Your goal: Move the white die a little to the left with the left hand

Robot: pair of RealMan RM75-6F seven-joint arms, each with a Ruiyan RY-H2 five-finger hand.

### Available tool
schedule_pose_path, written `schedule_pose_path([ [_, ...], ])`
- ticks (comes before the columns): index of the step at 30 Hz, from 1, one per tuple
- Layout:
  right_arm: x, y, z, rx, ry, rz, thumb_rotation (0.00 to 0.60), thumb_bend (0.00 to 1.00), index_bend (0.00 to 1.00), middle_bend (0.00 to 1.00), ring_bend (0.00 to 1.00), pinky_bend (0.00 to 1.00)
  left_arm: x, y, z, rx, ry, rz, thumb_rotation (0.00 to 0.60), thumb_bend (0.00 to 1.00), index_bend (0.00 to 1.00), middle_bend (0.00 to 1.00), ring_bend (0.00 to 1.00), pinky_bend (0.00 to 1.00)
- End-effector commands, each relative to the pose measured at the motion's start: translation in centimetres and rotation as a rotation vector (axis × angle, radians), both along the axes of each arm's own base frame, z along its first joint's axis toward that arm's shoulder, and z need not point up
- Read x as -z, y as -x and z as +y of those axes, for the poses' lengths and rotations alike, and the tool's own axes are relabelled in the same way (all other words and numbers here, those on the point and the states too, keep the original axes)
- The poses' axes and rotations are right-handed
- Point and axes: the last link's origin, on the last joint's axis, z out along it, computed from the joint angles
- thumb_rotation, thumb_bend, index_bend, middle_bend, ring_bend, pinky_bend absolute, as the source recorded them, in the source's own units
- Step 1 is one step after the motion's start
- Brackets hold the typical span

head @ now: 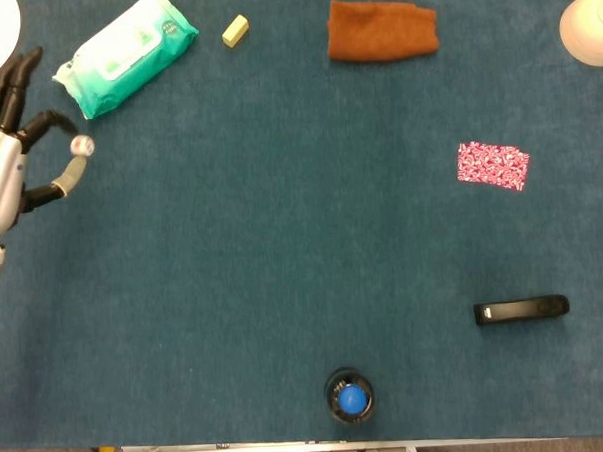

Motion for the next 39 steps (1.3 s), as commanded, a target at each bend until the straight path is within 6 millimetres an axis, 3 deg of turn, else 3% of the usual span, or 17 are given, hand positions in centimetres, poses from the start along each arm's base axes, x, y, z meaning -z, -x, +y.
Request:
schedule_pose_path([
  [1, 0.1, 0.2, 0.1, 0.006, -0.002, -0.003, 0.600, 0.00, 0.40, 0.25, 0.19, 0.28, -1.0, -1.9, -0.3, 0.005, 0.089, 0.023, 0.600, 0.17, 0.23, 0.00, 0.00, 0.25],
  [6, -0.1, 0.7, 0.2, 0.021, 0.001, 0.002, 0.600, 0.00, 0.40, 0.25, 0.19, 0.28, 1.7, -0.4, -0.6, -0.060, 0.175, 0.020, 0.600, 0.17, 0.21, 0.00, 0.00, 0.25],
  [9, -0.3, 0.7, 0.2, 0.019, 0.005, 0.003, 0.600, 0.00, 0.40, 0.25, 0.19, 0.28, 2.1, 0.0, -0.5, -0.061, 0.170, 0.009, 0.600, 0.17, 0.21, 0.00, 0.00, 0.25],
  [24, -0.1, 0.9, 0.4, 0.028, -0.003, -0.004, 0.600, 0.00, 0.40, 0.25, 0.19, 0.28, 1.8, 0.5, -1.1, -0.075, 0.126, 0.017, 0.600, 0.17, 0.25, 0.00, 0.00, 0.25],
  [39, -0.8, 1.7, 1.0, 0.065, 0.007, -0.017, 0.600, 0.00, 0.40, 0.25, 0.19, 0.28, 1.3, 1.0, -0.8, -0.167, 0.101, 0.126, 0.600, 0.17, 0.39, 0.03, 0.00, 0.29],
])
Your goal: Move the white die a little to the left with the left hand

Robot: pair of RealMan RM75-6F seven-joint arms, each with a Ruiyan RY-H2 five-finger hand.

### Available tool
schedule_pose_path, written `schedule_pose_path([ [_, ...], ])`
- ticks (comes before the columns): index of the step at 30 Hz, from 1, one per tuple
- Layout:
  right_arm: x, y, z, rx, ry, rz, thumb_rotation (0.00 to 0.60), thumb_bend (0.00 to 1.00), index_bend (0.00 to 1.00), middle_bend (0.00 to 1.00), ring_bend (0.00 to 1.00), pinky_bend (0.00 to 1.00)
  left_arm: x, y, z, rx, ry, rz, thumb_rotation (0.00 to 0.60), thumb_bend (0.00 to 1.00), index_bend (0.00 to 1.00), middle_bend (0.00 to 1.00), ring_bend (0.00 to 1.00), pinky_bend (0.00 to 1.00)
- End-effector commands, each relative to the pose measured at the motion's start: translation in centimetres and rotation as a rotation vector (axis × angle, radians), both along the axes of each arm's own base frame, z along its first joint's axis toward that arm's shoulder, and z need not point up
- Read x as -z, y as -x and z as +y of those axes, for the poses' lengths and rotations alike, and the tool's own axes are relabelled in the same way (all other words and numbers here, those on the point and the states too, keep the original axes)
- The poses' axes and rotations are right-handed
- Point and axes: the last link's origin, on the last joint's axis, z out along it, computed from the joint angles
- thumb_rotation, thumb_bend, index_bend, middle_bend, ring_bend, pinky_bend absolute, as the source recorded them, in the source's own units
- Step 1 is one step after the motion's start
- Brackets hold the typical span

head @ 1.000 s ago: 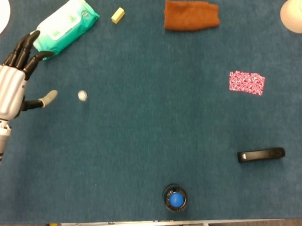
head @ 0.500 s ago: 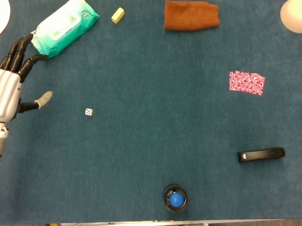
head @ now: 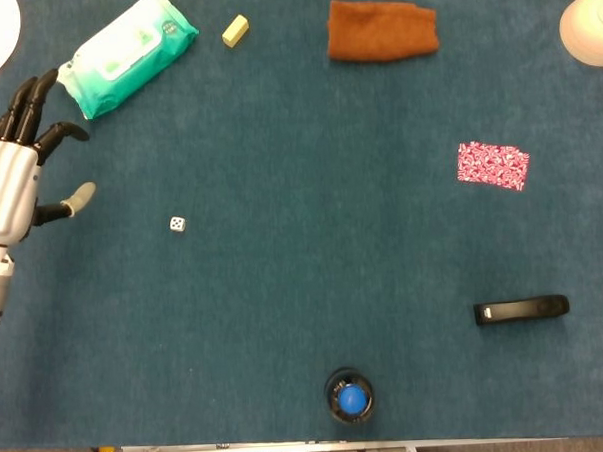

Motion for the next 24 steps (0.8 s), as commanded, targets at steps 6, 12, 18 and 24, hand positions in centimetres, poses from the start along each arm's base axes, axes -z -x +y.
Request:
schedule_pose_path([
  [6, -1.0, -0.4, -0.2, -0.009, 0.002, 0.045, 0.600, 0.00, 0.40, 0.25, 0.19, 0.28, -1.3, 1.5, 0.7, -0.111, -0.002, 0.109, 0.600, 0.17, 0.38, 0.04, 0.00, 0.29],
  [12, -1.6, 0.5, -0.1, 0.041, -0.027, 0.121, 0.600, 0.00, 0.40, 0.25, 0.19, 0.28, -3.6, 2.4, -0.9, -0.196, -0.057, 0.215, 0.600, 0.17, 0.39, 0.05, 0.00, 0.30],
  [18, -2.4, 1.2, 0.6, 0.080, -0.030, 0.159, 0.600, 0.00, 0.40, 0.26, 0.19, 0.28, -6.1, 3.0, -3.6, -0.298, -0.110, 0.286, 0.600, 0.17, 0.39, 0.06, 0.01, 0.31],
  [24, -2.8, 1.6, 1.9, 0.106, -0.021, 0.162, 0.600, 0.00, 0.40, 0.26, 0.19, 0.28, -7.6, 3.4, -6.7, -0.402, -0.138, 0.324, 0.600, 0.17, 0.39, 0.06, 0.01, 0.32],
])
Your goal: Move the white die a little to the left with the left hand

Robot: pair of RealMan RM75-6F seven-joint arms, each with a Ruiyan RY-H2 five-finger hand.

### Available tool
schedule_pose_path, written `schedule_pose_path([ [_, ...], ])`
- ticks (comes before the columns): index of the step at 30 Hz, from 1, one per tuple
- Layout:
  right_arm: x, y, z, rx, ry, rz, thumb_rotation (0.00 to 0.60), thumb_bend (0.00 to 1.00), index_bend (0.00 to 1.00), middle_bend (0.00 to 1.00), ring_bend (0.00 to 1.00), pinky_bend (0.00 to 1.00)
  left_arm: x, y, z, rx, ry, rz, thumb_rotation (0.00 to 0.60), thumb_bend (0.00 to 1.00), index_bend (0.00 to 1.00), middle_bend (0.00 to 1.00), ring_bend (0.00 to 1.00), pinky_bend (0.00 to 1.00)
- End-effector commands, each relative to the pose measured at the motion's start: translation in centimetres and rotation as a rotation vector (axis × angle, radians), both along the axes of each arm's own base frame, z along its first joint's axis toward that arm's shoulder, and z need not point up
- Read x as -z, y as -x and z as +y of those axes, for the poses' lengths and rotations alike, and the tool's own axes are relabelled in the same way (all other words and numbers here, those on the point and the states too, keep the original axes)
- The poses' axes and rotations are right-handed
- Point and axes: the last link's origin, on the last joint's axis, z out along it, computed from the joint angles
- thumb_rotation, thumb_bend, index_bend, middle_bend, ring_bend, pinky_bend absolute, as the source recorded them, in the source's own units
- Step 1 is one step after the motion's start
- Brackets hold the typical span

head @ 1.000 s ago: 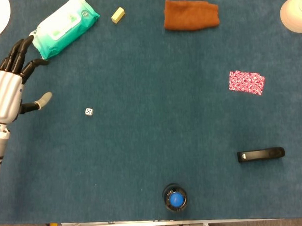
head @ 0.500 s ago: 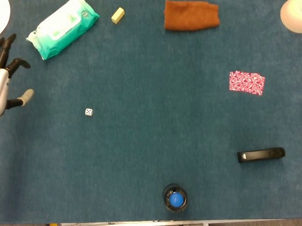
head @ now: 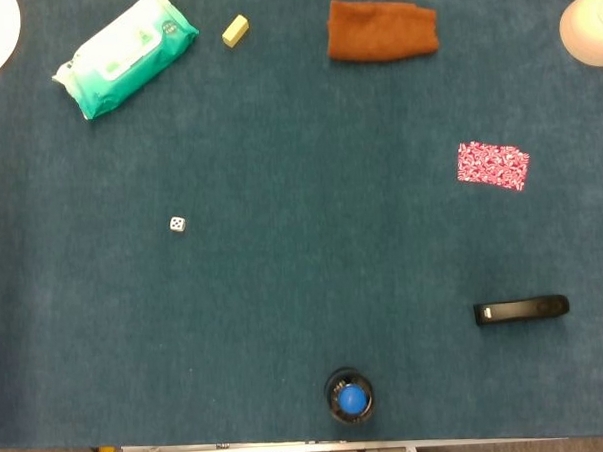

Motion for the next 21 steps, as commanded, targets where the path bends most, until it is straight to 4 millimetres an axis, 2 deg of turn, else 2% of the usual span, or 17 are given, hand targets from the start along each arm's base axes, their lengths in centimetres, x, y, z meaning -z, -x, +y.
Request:
schedule_pose_path([
  [1, -0.1, 0.3, 0.6, 0.014, 0.005, 0.001, 0.600, 0.00, 0.40, 0.26, 0.19, 0.28, -1.4, 0.6, -2.2, -0.090, -0.050, 0.023, 0.600, 0.17, 0.39, 0.07, 0.01, 0.32],
  [9, -0.4, 0.9, 1.5, 0.052, 0.022, -0.007, 0.600, 0.00, 0.40, 0.26, 0.19, 0.28, -2.6, 1.5, -3.8, -0.170, -0.170, -0.017, 0.600, 0.17, 0.39, 0.08, 0.02, 0.34],
  [21, -0.2, 1.1, 1.7, 0.062, 0.019, -0.013, 0.600, 0.00, 0.40, 0.26, 0.19, 0.28, -2.3, 1.5, -3.6, -0.110, -0.186, -0.034, 0.600, 0.17, 0.39, 0.10, 0.02, 0.34],
])
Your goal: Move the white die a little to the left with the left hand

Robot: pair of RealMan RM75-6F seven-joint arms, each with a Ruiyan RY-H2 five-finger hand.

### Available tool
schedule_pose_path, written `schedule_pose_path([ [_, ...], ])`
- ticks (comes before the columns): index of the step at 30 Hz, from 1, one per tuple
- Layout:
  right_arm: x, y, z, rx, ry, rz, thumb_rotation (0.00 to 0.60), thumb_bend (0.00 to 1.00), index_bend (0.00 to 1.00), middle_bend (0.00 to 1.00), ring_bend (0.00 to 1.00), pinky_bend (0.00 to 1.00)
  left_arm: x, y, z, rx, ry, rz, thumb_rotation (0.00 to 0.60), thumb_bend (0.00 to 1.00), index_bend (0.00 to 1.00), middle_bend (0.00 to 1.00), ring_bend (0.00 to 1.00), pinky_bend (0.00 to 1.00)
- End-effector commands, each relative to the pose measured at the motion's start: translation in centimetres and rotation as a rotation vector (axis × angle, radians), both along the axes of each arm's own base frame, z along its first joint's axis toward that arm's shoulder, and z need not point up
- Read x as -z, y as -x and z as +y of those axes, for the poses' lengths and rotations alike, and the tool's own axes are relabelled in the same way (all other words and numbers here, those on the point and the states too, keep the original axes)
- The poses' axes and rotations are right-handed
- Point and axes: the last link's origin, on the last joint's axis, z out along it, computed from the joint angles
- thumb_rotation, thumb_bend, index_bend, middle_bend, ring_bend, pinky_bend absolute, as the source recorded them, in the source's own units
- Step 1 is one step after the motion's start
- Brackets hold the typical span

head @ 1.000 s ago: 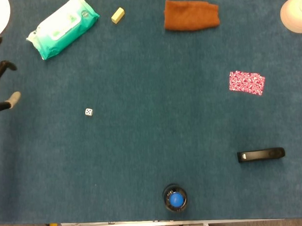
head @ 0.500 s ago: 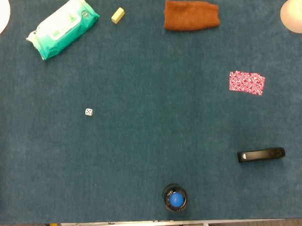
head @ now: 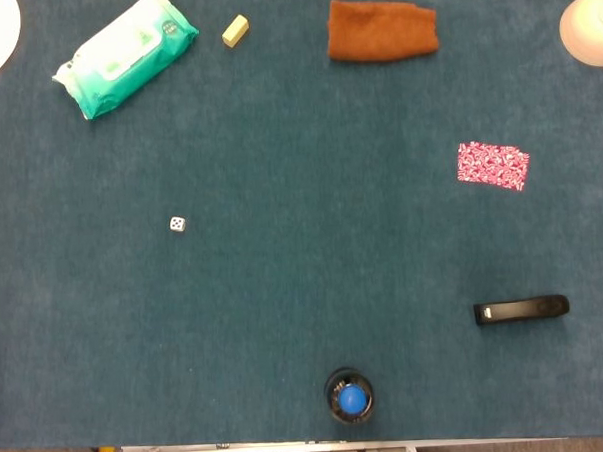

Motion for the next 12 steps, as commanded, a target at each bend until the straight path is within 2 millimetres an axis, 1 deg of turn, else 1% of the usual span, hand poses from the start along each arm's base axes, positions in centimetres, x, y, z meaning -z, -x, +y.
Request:
schedule_pose_path([
  [1, 0.08, 0.02, -0.01, 0.000, -0.002, -0.002, 0.600, 0.00, 0.40, 0.26, 0.19, 0.28, -0.02, -0.14, 0.06, 0.013, -0.006, -0.001, 0.600, 0.17, 0.39, 0.10, 0.02, 0.34],
  [12, 0.42, 0.17, -0.05, -0.001, -0.010, -0.010, 0.600, 0.00, 0.40, 0.26, 0.19, 0.28, 0.10, -0.32, 0.16, 0.050, -0.005, -0.008, 0.600, 0.17, 0.40, 0.11, 0.02, 0.34],
])
